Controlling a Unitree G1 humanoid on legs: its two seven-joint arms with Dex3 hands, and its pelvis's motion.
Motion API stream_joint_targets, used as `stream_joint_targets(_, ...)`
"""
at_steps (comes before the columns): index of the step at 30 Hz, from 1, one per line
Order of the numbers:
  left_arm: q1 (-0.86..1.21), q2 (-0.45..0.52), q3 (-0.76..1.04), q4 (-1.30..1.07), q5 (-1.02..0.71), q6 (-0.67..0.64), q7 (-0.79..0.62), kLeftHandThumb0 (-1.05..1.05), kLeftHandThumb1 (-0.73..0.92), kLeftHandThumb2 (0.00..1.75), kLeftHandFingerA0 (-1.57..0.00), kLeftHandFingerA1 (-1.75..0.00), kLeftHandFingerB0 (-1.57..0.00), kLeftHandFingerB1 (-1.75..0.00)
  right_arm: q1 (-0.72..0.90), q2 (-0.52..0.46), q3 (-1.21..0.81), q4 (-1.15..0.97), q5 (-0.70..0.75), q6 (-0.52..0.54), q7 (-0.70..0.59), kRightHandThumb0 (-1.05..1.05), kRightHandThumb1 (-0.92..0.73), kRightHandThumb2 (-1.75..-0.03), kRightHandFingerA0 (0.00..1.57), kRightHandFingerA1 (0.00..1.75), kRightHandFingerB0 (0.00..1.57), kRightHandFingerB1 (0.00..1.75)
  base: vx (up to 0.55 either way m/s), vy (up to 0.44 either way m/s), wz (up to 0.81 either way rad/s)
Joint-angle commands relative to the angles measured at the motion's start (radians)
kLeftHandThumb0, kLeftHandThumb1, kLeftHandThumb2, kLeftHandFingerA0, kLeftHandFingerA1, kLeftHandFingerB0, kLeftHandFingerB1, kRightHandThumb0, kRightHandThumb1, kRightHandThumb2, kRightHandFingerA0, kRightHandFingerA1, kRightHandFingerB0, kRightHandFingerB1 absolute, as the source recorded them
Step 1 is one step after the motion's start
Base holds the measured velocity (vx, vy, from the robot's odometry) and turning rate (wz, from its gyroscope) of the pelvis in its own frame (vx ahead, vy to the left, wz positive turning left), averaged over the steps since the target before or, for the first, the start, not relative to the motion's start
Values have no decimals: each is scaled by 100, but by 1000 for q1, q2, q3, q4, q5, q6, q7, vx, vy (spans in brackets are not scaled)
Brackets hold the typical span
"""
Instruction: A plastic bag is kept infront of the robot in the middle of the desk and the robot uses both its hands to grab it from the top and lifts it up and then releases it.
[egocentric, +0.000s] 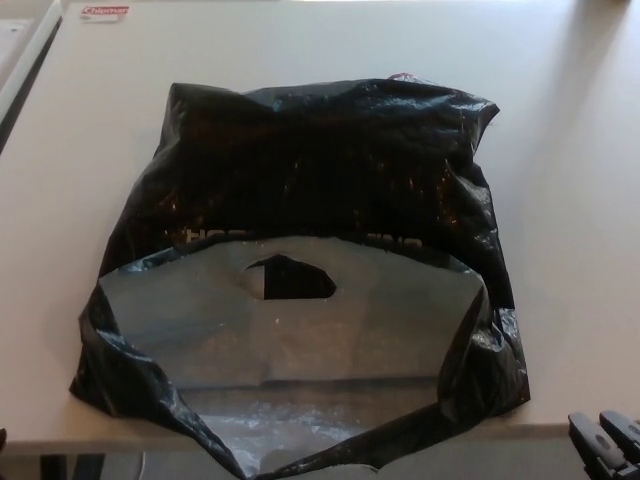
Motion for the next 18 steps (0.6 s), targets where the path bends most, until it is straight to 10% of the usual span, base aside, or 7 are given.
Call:
stream_joint_targets(1,44,46,2,60,-183,-48,-128,-23,41,52,-39,-34,-32,-31,-10,-38,2,-43,-37,-22,42,-42,-34,-59,27,42,11,31,0,0,0)
stream_joint_targets(18,64,65,39,-220,-353,50,-286,-37,38,59,-27,-36,-17,-33,-84,-49,9,-4,-1,-86,145,-49,-37,-62,24,42,11,33,0,0,0)
